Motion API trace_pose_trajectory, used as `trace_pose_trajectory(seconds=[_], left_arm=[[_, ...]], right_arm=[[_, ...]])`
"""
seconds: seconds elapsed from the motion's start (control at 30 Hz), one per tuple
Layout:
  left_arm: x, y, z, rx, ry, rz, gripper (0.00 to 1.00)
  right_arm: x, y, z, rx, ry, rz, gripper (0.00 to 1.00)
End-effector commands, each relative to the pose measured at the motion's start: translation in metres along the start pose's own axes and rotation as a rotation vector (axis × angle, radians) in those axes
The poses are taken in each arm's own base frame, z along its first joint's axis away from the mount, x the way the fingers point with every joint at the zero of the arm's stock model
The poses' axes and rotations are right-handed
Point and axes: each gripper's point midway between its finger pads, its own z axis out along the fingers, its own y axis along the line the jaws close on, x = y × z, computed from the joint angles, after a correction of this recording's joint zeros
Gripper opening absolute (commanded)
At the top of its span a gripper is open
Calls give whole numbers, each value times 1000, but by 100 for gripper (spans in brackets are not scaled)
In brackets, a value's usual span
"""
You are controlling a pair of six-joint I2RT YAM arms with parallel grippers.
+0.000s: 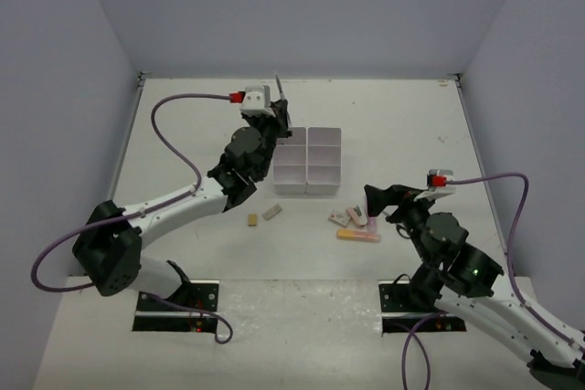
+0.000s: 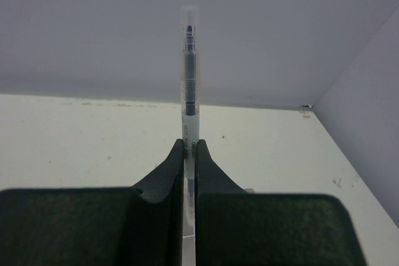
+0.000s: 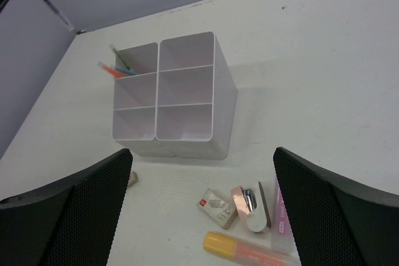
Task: Sort the stationery into containers
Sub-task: Place the pen in the storage box.
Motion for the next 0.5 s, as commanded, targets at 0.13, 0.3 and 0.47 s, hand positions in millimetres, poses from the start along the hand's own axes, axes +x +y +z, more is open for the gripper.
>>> trace_pose_trajectory(seconds=[0.13,0.3,0.47], left_arm=[[-36,-9,20,23,-336,20,0],[-15,-7,26,27,-341,38,0],[10,5,21,13,-309,48,0]], right_arm=[[2,14,8,-35,25,-4,99],[3,12,8,-26,25,-4,99],[-2,10,4,-32,-1,18,99]])
